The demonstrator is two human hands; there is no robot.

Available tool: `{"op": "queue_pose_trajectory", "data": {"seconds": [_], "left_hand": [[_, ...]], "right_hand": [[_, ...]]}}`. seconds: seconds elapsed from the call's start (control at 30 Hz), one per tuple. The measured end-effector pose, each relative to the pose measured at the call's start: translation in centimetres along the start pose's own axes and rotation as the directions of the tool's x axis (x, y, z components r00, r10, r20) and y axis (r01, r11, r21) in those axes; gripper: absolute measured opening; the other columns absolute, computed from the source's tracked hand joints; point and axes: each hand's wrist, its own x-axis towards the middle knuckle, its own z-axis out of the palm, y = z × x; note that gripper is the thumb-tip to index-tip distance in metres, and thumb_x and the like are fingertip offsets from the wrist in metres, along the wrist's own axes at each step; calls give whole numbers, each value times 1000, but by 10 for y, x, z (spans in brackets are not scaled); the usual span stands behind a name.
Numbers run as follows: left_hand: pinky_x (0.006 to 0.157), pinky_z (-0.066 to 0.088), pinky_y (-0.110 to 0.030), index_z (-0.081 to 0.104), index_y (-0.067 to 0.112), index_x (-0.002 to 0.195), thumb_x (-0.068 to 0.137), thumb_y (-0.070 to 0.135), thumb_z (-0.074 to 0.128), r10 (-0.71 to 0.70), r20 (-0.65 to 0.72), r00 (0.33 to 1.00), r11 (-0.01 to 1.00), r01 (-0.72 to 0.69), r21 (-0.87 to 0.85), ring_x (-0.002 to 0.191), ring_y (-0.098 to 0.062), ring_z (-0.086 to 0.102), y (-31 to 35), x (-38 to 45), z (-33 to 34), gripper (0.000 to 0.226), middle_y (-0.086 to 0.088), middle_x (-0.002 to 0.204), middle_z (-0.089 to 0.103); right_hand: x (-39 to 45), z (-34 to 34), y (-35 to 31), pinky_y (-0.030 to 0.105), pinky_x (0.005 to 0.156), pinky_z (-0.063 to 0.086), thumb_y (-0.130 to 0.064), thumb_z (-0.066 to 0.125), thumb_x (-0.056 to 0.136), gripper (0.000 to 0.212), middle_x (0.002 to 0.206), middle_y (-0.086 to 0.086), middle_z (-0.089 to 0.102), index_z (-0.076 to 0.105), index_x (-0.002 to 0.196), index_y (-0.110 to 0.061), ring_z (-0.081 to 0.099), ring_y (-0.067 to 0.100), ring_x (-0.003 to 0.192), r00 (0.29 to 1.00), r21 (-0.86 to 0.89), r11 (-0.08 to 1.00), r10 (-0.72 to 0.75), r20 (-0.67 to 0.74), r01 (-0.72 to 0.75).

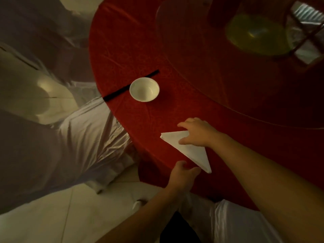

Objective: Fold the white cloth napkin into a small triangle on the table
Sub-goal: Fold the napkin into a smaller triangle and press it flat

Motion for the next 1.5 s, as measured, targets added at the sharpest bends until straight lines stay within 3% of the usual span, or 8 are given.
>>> {"op": "queue_pose_trajectory", "data": {"seconds": [0.2, 0.57, 0.73, 0.87, 1.0, 1.23, 1.4, 1.5], "left_hand": [[53, 44, -17, 40, 14, 130, 80, 33, 72, -11, -144, 990, 1000, 7, -29, 85, -10, 59, 2, 4, 35, 62, -2, 114, 57], [59, 46, -20, 42, 22, 108, 81, 29, 73, -16, -247, 969, 995, -7, -95, 85, -10, 55, 4, 13, 45, 41, 9, 96, 51], [70, 55, -29, 45, 23, 102, 79, 36, 73, -6, -270, 963, 996, -19, -90, 88, -14, 60, 4, 8, 40, 38, 2, 103, 57], [74, 58, -30, 46, 21, 113, 76, 48, 73, 52, -305, 951, 989, -90, -114, 91, -15, 62, 7, 3, 25, 53, 1, 108, 56], [75, 58, -35, 53, 21, 106, 71, 51, 75, 136, -324, 936, 978, -179, -106, 93, -20, 63, 17, 6, -4, 50, -4, 110, 57], [61, 50, -27, 63, 13, 99, 78, 15, 74, 193, -250, 949, 945, -248, -214, 80, -21, 65, 56, 29, -88, 24, -10, 99, 66], [81, 55, -34, 65, 19, 99, 90, 14, 60, 266, -266, 927, 941, -310, -139, 95, -20, 63, 83, 51, -133, 12, -4, 105, 65], [70, 49, -24, 65, 21, 103, 93, 15, 54, 319, -294, 901, 940, -341, -25, 93, -12, 60, 93, 65, -147, 16, 4, 103, 63]], "right_hand": [[24, 4, -6, 41, 91, 40, -49, 72, 74, 62, 127, 4, 51, 50, 127, -24, 50, 25, 114, 988, -102, 989, -92, 125, 105], [37, -13, -4, 36, 79, 46, -39, 75, 75, 62, 105, 6, 49, 50, 123, -10, 52, 24, 93, 943, -2, 1000, 27, 332, -28], [35, -28, 6, 33, 73, 53, -30, 72, 78, 40, 107, 8, 66, 64, 111, -8, 65, 25, 92, 865, 263, 960, -51, 498, -95], [33, -37, 17, 41, 76, 57, -26, 71, 80, 29, 103, 11, 72, 66, 107, -15, 70, 28, 93, 806, 579, 765, -140, 575, -281], [34, -34, 28, 38, 72, 56, -23, 69, 82, 30, 98, 11, 75, 64, 110, -12, 71, 27, 91, 867, 787, 496, -125, 483, -367], [56, -28, 23, 38, 70, 53, -16, 67, 84, 23, 95, 16, 73, 64, 104, -5, 69, 30, 86, 933, 931, 118, 155, 325, -344], [82, -20, 3, 37, 73, 52, -7, 65, 84, 8, 96, 14, 70, 65, 93, -7, 66, 26, 88, 921, 964, 121, 344, 183, -237], [94, -19, -7, 34, 67, 49, -11, 65, 83, 17, 97, 11, 71, 66, 100, -10, 66, 25, 88, 890, 943, 206, 428, 154, -262]]}}
